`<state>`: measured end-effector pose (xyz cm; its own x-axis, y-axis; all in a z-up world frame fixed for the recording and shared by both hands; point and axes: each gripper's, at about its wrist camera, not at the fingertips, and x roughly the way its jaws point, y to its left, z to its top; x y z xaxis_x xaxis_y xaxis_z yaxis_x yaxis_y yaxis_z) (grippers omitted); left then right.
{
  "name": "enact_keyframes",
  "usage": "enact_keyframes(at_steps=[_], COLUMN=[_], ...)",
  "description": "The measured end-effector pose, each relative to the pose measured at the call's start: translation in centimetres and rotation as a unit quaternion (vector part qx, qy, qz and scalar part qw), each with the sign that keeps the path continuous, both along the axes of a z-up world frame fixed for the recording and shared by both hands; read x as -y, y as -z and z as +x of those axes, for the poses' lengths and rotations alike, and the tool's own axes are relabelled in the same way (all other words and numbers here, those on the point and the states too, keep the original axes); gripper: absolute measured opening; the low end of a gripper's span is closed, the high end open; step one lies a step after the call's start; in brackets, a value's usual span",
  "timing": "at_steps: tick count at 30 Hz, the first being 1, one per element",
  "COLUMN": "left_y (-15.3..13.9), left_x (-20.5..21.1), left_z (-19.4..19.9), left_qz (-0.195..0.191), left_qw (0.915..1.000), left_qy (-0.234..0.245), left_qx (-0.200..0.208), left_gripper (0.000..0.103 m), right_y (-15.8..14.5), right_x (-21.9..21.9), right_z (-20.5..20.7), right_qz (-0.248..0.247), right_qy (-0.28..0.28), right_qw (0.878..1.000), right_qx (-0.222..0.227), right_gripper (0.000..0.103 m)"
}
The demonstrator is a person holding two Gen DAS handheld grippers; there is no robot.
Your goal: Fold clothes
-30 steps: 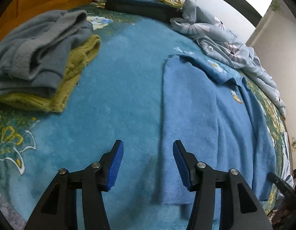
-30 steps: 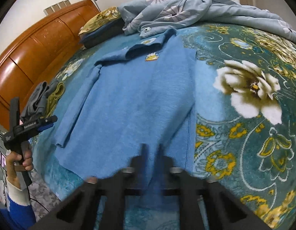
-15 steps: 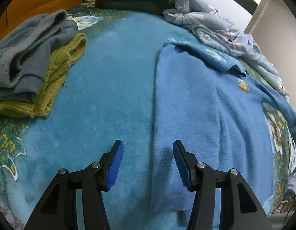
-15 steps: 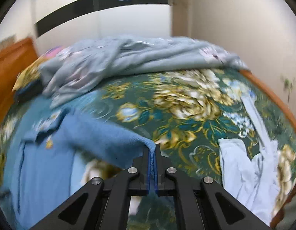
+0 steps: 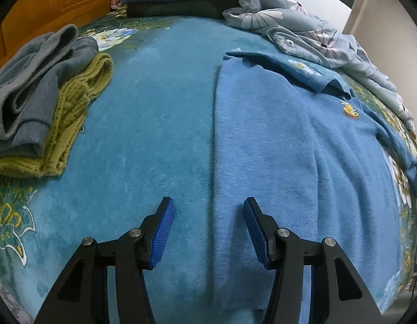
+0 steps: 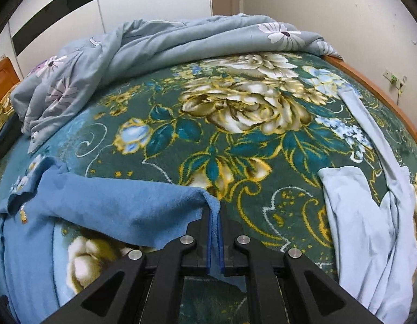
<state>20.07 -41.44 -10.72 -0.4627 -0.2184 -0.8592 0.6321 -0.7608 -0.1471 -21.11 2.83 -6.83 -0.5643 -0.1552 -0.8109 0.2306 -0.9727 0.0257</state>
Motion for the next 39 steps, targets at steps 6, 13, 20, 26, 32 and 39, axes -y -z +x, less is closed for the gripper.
enact_keyframes(at_steps=[6,13,20,26,32,39], left_y=[-0.1,0.0,-0.9,-3.5,-5.9,-5.0], left_x=[-0.7,-1.5,-0.9,2.8,8.9,10.5], left_z=[-0.2,-0.2,0.0,1.3,1.9,2.0], left_qz=[0.008,-0.008,-0.009,-0.083,-0.154,-0.082], left_qw=[0.9999,0.9999,0.9997,0.9953,0.9788,0.9861], left_qy=[0.007,-0.009,0.0,-0.046,-0.135,-0.144], left_qx=[-0.007,-0.005,-0.023,-0.02,0.004,-0.005], left_gripper=[0.055,0.045,0.004,0.003,0.003,0.016], right_y=[-2.1,-3.6,-1.5,-1.1,-0.7,0.6], right_x=[-0.2,-0.5,1.7,2.2,3.0,4.3], right_z=[2.2,8.5,14.4,16.2,17.0,18.3], right_qz=[0.002,-0.048,-0.036,-0.044,-0.046,-0.047], right_qy=[-0.005,-0.018,-0.083,-0.096,-0.104,-0.128], right_qw=[0.999,0.997,0.996,0.994,0.993,0.991], right_qx=[-0.037,-0.056,-0.024,-0.016,-0.006,0.018], right_gripper=[0.057,0.063,0.063,0.063,0.063,0.063])
